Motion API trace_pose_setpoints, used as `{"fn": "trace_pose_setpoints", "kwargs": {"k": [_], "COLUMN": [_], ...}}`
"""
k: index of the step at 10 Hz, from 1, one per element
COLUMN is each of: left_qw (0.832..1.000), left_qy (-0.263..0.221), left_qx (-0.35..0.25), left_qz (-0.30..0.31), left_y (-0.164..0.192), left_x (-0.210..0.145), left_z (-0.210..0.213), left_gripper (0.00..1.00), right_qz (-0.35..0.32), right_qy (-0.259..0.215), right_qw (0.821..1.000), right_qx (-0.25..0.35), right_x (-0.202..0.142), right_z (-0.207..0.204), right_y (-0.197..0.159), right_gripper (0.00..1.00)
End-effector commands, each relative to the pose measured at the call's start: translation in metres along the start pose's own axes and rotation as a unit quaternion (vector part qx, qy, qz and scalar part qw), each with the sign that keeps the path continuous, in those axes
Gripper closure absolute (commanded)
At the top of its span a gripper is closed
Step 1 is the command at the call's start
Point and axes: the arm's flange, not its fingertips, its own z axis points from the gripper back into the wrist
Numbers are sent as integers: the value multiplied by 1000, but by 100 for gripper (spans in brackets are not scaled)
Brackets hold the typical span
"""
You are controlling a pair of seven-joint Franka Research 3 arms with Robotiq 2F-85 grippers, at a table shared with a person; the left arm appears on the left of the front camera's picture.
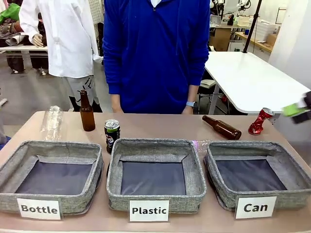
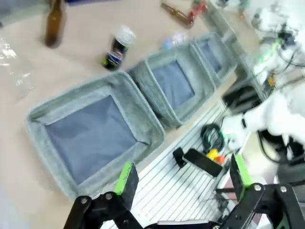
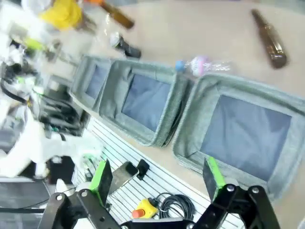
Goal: Sort the can waste into the basket.
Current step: Pick up the can waste from the table and place it in the right Fabric basket.
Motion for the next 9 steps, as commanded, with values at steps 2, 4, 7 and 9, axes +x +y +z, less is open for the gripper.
{"fn": "trace_pose_setpoints", "kwargs": {"k": [2,4,7,9], "left_qw": [974,950,945,945], "left_qy": [-170,-240,-241,-241], "left_qx": [-82,-86,-79,-79], "left_qz": [127,183,205,205], "left_y": [92,124,135,135], "left_x": [-46,-78,-97,-97], "left_z": [68,71,88,88], "left_gripper": [0,0,0,0], "right_qz": [-48,-86,-116,-116], "right_qy": [-115,-201,-210,-210], "right_qw": [989,970,967,967], "right_qx": [81,107,90,90], "right_x": [-58,-94,-123,-123], "right_z": [61,80,87,87], "right_y": [-122,-179,-185,-185], "right_gripper": [0,0,0,0]}}
